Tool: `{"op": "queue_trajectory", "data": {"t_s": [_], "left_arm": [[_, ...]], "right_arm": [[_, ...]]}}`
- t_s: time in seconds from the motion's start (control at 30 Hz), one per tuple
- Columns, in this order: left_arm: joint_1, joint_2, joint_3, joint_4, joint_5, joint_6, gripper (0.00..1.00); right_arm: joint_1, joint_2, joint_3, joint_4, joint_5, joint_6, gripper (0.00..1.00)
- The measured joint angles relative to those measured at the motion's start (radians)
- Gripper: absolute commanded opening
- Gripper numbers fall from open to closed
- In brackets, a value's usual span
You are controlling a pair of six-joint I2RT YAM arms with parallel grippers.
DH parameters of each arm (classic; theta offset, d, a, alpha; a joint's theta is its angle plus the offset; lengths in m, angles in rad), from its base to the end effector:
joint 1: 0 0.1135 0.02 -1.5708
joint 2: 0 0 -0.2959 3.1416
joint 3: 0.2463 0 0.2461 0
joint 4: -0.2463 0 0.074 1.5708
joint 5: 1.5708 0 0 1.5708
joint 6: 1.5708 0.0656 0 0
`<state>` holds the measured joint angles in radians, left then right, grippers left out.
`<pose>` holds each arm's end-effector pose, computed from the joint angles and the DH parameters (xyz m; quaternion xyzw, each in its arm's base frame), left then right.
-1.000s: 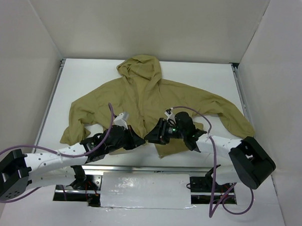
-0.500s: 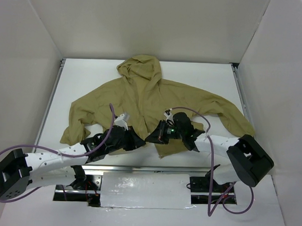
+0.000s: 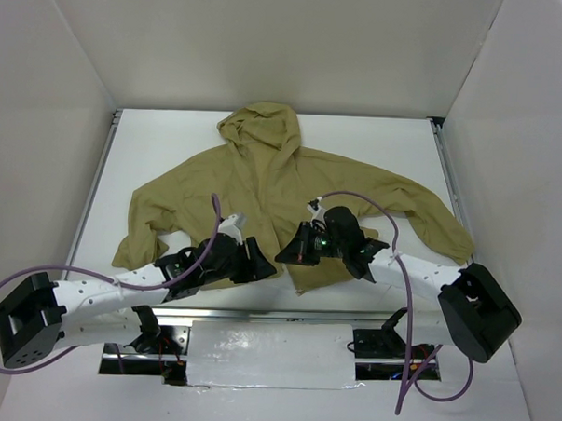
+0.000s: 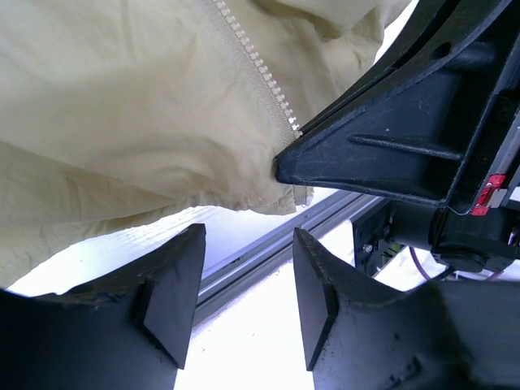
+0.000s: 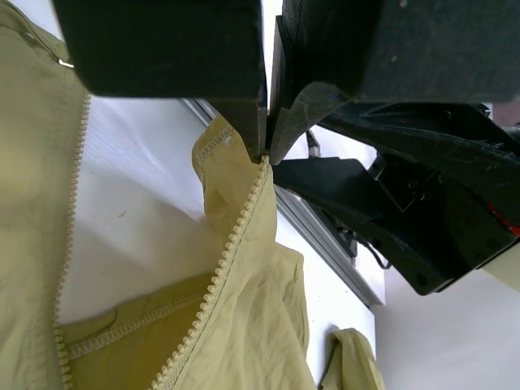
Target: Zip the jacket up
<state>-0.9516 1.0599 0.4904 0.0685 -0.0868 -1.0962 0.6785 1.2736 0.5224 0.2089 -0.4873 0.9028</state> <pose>0.1386 -0.1847 0.2265 -0.0841 0.8557 -0.4156 0.2967 0.1845 0.1882 0.2093 -0.0233 0.8529 0.4870 0.1865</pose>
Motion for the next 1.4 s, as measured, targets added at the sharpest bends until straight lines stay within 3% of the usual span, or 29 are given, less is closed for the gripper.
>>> {"op": "queue_trajectory", "data": {"t_s": [0.13,0.3,0.5,0.67,0.97,1.07,1.4], "left_arm": [[0.000,0.005,0.000,0.019,0.013,0.000,0.62],[0.000,0.032,0.000,0.052,0.014,-0.003,0.55],[-0.004,0.032,0.000,-0.005,-0.031,-0.012,0.66],[-0.006,0.030,0.000,-0.074,-0.111,-0.058,0.61],[-0.006,0.224,0.009,-0.114,-0.217,-0.142,0.57],[-0.006,0.294,0.066,-0.143,-0.249,-0.198,0.56],[-0.004,0.311,0.152,-0.419,-0.393,-0.356,0.56]], "right_arm": [[0.000,0.001,0.002,-0.001,-0.012,-0.003,0.03],[0.000,0.042,0.023,-0.032,0.001,-0.018,0.06],[0.002,0.138,0.024,-0.049,0.022,-0.033,0.15],[0.010,0.199,0.000,-0.045,0.041,-0.031,0.22],[0.013,0.255,-0.008,-0.023,0.069,-0.030,0.26],[0.014,0.260,-0.019,-0.005,0.071,-0.022,0.41],[0.018,0.210,-0.043,0.012,0.066,-0.019,0.53]]}}
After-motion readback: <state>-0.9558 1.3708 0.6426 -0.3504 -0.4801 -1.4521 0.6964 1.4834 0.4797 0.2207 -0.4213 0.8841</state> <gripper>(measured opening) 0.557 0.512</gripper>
